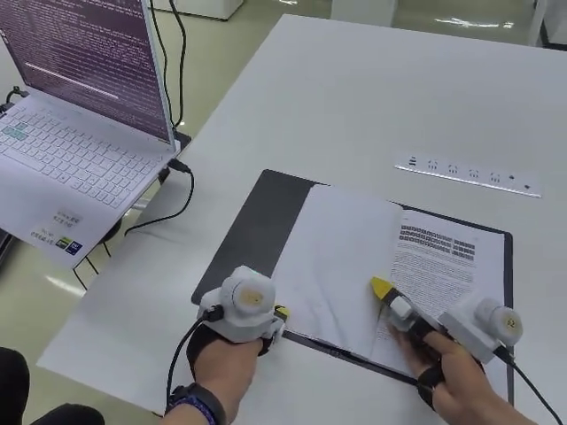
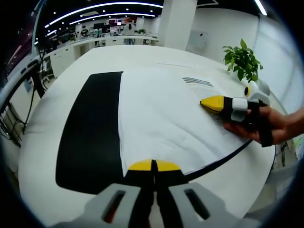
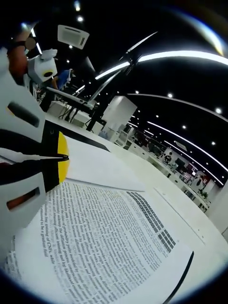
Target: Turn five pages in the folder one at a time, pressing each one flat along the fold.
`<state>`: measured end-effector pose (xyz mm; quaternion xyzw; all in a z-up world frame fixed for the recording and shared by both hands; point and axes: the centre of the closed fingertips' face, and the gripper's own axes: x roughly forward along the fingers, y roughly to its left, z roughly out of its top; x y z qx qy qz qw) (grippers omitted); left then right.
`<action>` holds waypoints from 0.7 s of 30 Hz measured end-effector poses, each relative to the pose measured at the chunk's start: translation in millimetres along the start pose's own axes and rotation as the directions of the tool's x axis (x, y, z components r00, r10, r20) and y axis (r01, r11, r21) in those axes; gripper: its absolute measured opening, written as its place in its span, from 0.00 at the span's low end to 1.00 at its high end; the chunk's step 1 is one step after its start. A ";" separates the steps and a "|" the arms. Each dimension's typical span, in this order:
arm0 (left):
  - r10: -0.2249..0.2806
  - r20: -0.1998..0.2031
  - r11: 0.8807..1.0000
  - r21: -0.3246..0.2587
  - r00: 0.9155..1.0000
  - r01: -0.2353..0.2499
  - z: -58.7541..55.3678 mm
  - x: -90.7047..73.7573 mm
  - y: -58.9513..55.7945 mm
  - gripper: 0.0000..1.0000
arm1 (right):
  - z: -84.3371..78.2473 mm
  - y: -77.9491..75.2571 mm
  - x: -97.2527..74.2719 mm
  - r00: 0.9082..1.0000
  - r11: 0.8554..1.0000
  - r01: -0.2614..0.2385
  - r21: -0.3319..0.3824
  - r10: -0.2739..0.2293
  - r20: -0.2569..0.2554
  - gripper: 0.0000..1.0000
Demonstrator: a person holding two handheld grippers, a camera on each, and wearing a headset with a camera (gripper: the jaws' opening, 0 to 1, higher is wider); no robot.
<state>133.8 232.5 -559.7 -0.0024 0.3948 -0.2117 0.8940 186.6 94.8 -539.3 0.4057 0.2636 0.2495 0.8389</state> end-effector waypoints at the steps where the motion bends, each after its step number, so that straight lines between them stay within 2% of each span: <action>1: -0.001 0.000 1.000 -0.001 1.000 0.001 0.0 -0.1 0.1 0.00 | -3.3 1.1 -2.0 1.000 1.000 -0.001 -0.001 0.001 -0.004 0.00; 21: -0.004 -0.007 1.000 -0.010 1.000 0.004 0.4 -0.5 -0.2 0.00 | -49.8 16.0 -34.7 0.996 0.999 -0.030 -0.016 0.028 -0.083 0.00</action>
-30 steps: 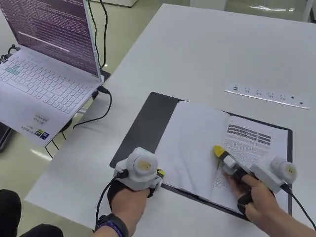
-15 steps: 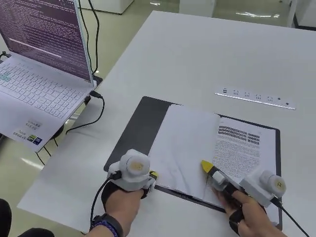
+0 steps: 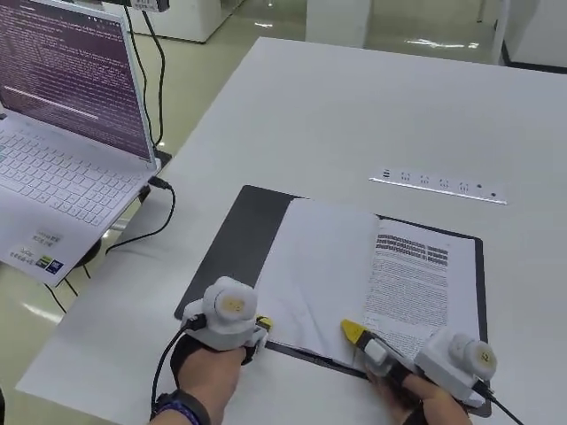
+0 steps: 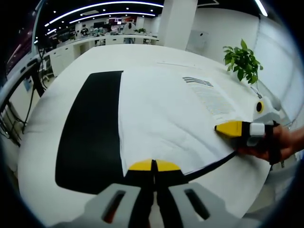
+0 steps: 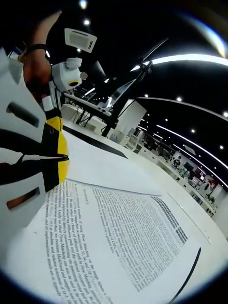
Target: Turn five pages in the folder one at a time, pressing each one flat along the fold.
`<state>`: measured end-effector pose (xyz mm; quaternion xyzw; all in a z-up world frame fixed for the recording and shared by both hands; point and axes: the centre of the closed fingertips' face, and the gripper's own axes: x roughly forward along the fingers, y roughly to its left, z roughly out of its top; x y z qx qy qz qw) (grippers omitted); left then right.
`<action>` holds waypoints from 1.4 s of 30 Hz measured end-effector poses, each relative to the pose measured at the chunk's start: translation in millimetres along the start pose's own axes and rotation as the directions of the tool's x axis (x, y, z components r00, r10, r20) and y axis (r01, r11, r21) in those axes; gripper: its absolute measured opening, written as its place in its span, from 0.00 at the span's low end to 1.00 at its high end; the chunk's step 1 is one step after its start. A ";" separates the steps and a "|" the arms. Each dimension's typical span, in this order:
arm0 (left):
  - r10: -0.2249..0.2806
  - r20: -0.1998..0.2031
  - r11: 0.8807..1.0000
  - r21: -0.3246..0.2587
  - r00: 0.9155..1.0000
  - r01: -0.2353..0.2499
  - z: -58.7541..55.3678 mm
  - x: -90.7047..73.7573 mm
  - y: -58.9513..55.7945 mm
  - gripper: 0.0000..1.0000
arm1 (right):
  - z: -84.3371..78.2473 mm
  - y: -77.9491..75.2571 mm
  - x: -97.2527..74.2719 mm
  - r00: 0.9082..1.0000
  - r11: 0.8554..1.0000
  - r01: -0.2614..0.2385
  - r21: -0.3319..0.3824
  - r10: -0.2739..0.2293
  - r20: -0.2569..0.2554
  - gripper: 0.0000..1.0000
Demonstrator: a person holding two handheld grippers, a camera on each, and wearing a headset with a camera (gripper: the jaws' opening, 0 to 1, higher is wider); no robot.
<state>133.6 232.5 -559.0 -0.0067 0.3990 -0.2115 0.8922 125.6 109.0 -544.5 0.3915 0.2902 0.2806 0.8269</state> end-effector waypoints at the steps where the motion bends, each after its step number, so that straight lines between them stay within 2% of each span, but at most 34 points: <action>1: 0.002 0.001 1.000 -0.002 1.000 -0.002 0.0 0.0 0.0 0.00 | -1.1 0.2 -0.7 1.000 1.000 0.000 0.002 0.000 0.001 0.00; 11: 0.003 -0.004 1.000 -0.001 1.000 -0.003 -0.4 -0.3 -0.4 0.00 | -10.2 4.4 -6.2 1.000 1.000 0.005 0.003 -0.005 -0.023 0.00; 15: 0.022 0.005 0.999 -0.036 1.000 -0.022 -0.2 -0.5 0.0 0.00 | -10.1 3.5 -6.3 0.999 0.999 0.034 0.024 -0.034 -0.007 0.00; 18: 0.026 0.022 0.996 -0.083 0.999 -0.024 0.1 -1.0 1.2 0.00 | -10.3 4.2 -8.4 0.998 0.997 0.059 0.048 -0.059 -0.003 0.00; 22: 0.029 0.031 0.987 -0.160 0.999 -0.024 0.4 -2.4 0.8 0.00 | -5.4 4.8 -15.7 0.993 0.990 0.103 0.093 -0.108 0.053 0.00; 25: 0.030 0.062 0.986 -0.165 0.998 -0.019 5.9 -7.5 -2.7 0.02 | -0.1 6.2 -24.8 0.988 0.988 0.119 0.101 -0.129 0.091 0.02; 27: 0.009 0.082 0.990 -0.139 0.997 0.002 10.1 -11.2 -8.5 0.05 | 4.0 6.3 -32.8 0.983 0.986 0.135 0.102 -0.146 0.109 0.06; 31: -0.002 0.088 0.992 -0.122 0.996 0.013 16.3 -19.6 -8.9 0.08 | 8.5 2.9 -51.1 0.974 0.980 0.180 0.084 -0.190 0.127 0.11; 33: -0.009 0.095 0.996 -0.093 0.995 0.018 20.1 -24.8 -10.9 0.10 | 8.3 -1.4 -59.9 0.970 0.977 0.202 0.067 -0.209 0.121 0.15; 38: -0.057 0.121 0.998 -0.018 0.991 0.060 28.3 -39.5 -22.5 0.18 | 15.9 -5.1 -82.6 0.961 0.972 0.232 0.044 -0.236 0.147 0.23; 42: -0.070 0.136 0.998 0.019 0.988 0.068 33.6 -50.4 -22.8 0.21 | 23.0 -6.8 -98.5 0.954 0.966 0.258 -0.005 -0.254 0.158 0.27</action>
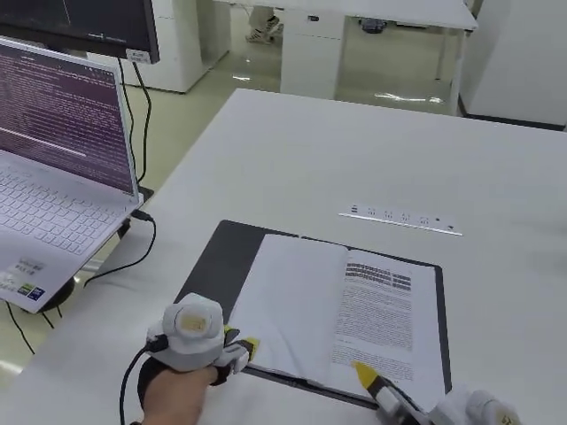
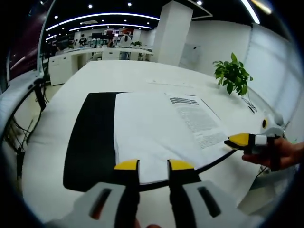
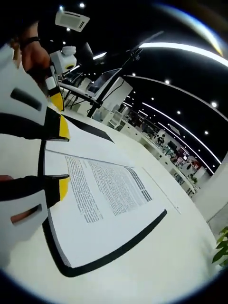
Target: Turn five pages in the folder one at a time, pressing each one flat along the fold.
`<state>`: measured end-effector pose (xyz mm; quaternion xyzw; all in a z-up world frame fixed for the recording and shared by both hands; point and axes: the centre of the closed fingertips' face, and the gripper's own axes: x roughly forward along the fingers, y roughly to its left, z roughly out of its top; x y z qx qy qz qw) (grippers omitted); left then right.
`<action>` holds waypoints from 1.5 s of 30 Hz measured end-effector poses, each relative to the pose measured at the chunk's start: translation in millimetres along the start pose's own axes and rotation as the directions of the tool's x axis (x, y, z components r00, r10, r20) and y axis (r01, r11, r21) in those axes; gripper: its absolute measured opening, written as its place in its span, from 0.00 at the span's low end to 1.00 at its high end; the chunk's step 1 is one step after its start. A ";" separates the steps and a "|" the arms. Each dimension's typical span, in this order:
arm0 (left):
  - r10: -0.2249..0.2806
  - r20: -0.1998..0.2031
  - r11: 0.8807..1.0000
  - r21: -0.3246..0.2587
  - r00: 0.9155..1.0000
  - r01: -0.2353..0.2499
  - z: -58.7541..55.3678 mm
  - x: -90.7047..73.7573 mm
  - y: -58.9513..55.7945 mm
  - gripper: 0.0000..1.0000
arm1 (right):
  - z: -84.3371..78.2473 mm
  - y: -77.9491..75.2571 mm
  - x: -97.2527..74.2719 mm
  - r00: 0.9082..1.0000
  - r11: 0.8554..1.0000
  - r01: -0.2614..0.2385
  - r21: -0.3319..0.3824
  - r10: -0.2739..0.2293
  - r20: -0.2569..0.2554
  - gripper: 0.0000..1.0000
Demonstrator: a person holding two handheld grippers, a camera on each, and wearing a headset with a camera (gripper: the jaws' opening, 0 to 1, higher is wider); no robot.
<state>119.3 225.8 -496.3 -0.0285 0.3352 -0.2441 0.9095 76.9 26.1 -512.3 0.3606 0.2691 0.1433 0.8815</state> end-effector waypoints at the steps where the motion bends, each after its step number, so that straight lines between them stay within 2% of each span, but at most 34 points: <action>1: -0.001 0.007 1.000 0.003 1.000 0.001 2.1 -2.1 0.6 0.22 | 1.8 -0.9 -2.7 1.000 1.000 0.002 -0.013 -0.002 0.000 0.28; 4: -0.013 0.019 0.999 0.031 1.000 0.012 6.6 -9.8 -1.8 0.23 | 6.4 -1.8 -11.9 1.000 0.996 0.009 -0.092 -0.011 -0.016 0.30; 8: -0.038 0.015 0.995 0.090 0.999 0.037 10.2 -18.9 -5.8 0.28 | 12.9 -2.0 -22.5 1.000 0.988 0.016 -0.154 -0.018 -0.015 0.34; 10: -0.059 0.030 0.995 0.085 0.998 0.057 15.7 -24.1 -5.3 0.30 | 14.9 -0.7 -27.5 1.000 0.980 0.015 -0.197 -0.020 -0.022 0.36; 11: -0.080 0.065 0.995 0.062 0.995 0.076 24.0 -28.6 -7.0 0.31 | 15.7 0.6 -30.4 0.999 0.975 0.014 -0.221 -0.020 -0.026 0.37; 17: -0.068 0.104 0.990 0.128 0.992 0.054 42.3 -51.5 3.7 0.39 | 16.4 3.7 -47.9 0.999 0.962 0.018 -0.272 -0.026 -0.024 0.45; 20: -0.068 0.105 0.987 0.151 0.992 0.052 43.9 -59.3 6.4 0.42 | 19.1 6.1 -57.8 1.000 0.961 0.020 -0.276 -0.022 -0.006 0.46; 21: -0.080 0.110 0.981 0.187 0.991 0.058 44.7 -63.8 5.8 0.44 | 19.7 6.8 -59.9 1.000 0.961 0.020 -0.275 -0.022 -0.001 0.47; 24: -0.094 0.086 0.970 0.230 0.992 0.072 38.2 -75.8 7.2 0.47 | 18.5 10.6 -64.9 1.000 0.958 0.020 -0.285 -0.019 0.005 0.48; 29: -0.096 0.061 0.964 0.254 0.993 0.078 29.3 -91.1 10.6 0.53 | 13.7 21.8 -74.6 1.000 0.949 0.005 -0.317 -0.005 0.001 0.52; 33: -0.089 0.054 0.966 0.248 0.995 0.073 22.0 -102.3 11.0 0.57 | 8.7 27.7 -78.3 1.000 0.933 -0.009 -0.359 -0.002 -0.030 0.56; 35: -0.082 0.056 0.968 0.242 0.995 0.066 19.5 -105.8 10.7 0.59 | 5.9 28.8 -79.8 0.998 0.917 -0.014 -0.399 -0.009 -0.054 0.57; 40: -0.072 0.059 0.975 0.216 0.996 0.058 15.3 -109.6 8.1 0.63 | 4.5 40.3 -81.7 0.998 0.910 -0.038 -0.412 0.012 -0.065 0.59; 43: -0.067 0.060 0.979 0.199 0.996 0.054 14.3 -110.0 7.6 0.65 | 2.3 39.9 -80.6 0.997 0.907 -0.044 -0.420 0.010 -0.082 0.60; 45: -0.060 0.075 0.983 0.180 0.995 0.045 16.1 -110.7 7.6 0.66 | 0.9 39.6 -80.0 0.995 0.904 -0.050 -0.425 0.009 -0.098 0.60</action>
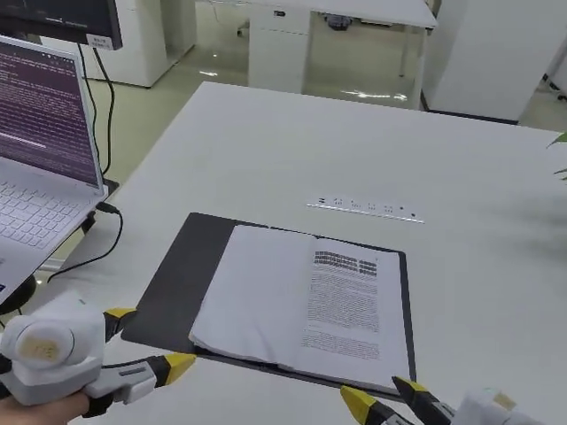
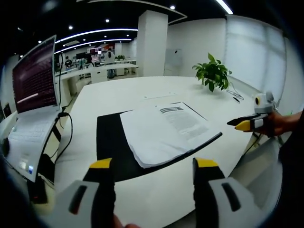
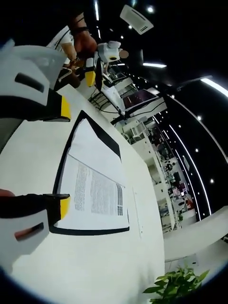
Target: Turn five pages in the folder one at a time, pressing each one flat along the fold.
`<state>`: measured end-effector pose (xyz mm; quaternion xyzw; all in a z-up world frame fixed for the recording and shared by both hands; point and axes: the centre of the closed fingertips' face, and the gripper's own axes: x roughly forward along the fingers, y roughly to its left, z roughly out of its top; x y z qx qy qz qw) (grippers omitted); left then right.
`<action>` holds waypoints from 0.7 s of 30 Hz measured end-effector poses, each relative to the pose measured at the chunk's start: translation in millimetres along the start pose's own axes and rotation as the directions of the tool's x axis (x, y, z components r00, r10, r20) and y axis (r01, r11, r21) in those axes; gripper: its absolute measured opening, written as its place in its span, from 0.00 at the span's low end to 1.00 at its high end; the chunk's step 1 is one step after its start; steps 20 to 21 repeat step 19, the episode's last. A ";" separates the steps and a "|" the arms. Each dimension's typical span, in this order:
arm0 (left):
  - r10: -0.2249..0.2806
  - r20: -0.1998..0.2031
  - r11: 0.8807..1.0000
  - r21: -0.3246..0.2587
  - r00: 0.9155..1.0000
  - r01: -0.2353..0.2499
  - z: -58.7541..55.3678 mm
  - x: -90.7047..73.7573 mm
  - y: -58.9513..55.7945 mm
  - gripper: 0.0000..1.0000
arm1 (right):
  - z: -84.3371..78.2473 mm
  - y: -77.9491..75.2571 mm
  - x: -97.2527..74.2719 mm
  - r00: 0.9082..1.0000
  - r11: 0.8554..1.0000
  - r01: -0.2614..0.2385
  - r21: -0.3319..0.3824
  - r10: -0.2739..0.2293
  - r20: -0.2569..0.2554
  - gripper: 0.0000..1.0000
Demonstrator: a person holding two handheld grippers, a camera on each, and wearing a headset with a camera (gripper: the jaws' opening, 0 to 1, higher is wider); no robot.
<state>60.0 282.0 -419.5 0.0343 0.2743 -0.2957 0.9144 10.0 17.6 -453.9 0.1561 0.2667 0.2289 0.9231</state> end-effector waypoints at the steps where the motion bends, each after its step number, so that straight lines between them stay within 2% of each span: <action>1: 0.004 0.010 1.000 -0.016 1.000 -0.004 1.6 -0.1 -0.3 0.66 | -0.8 0.9 -0.1 1.000 1.000 -0.001 -0.005 0.001 -0.010 0.61; 7: 0.011 0.017 0.999 -0.036 1.000 -0.010 1.7 1.2 -6.0 0.68 | -0.5 -3.6 -1.4 1.000 1.000 0.005 0.001 -0.005 -0.023 0.62; 9: 0.010 0.007 0.999 -0.032 1.000 -0.010 -0.4 2.6 -7.1 0.68 | 0.2 -4.5 -2.6 1.000 1.000 0.004 0.009 -0.004 -0.021 0.62; 11: 0.013 -0.002 1.000 -0.026 1.000 -0.013 -1.9 2.6 -6.0 0.69 | 0.6 -5.6 -3.4 1.000 1.000 0.004 0.016 -0.003 -0.021 0.62; 21: 0.033 0.015 0.998 -0.050 0.999 -0.033 1.2 -0.2 -4.3 0.69 | -1.7 -5.0 -5.5 0.999 1.000 0.000 0.012 0.000 -0.033 0.63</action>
